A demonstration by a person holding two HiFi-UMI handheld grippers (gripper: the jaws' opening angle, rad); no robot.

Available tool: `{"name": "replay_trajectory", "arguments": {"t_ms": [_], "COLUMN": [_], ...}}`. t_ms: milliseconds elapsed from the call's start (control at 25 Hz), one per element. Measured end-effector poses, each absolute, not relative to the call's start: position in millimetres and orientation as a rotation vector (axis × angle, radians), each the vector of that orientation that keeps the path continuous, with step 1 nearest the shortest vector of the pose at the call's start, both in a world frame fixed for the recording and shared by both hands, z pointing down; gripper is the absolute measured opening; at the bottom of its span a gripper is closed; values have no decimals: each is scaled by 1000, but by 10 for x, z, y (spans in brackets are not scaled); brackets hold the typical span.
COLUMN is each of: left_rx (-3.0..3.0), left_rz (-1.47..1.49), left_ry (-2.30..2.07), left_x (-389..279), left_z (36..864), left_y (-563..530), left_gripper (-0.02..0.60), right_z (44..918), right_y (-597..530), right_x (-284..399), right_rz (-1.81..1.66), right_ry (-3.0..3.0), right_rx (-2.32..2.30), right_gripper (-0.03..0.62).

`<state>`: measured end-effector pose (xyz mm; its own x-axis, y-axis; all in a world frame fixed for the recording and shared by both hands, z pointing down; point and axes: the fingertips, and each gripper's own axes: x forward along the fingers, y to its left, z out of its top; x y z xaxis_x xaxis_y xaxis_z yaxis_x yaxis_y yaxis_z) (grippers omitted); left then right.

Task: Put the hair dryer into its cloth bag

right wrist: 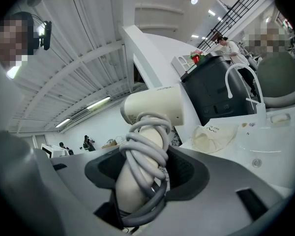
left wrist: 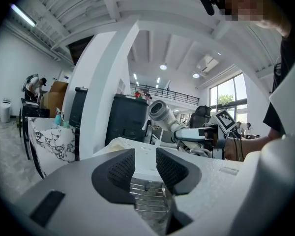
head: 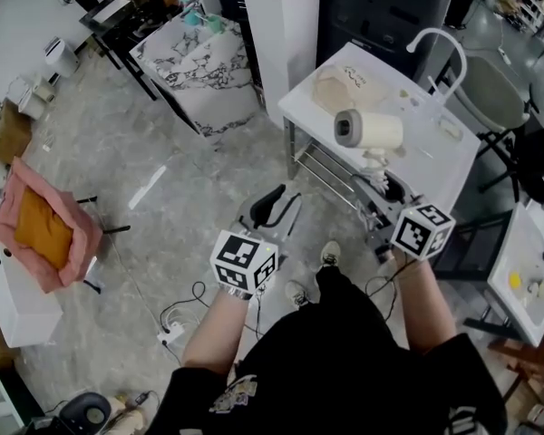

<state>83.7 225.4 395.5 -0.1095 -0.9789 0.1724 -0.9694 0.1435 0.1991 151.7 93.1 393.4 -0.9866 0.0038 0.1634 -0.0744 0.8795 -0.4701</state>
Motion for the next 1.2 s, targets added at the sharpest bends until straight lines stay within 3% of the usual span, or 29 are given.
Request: {"name": "replay_trajectory", "arguments": {"t_ms": [1200], "left_rx": [1898], "left_rz": [2], "left_ry": [-2136], "left_x": [-691], "left_z": [3942], "left_y": [256], "left_gripper": [123], "right_z": [3945], "right_y": [-1286], "right_x": [199], "right_rz": [808], "right_ry": [-2895], "right_rx": [172], "right_gripper": [239]}}
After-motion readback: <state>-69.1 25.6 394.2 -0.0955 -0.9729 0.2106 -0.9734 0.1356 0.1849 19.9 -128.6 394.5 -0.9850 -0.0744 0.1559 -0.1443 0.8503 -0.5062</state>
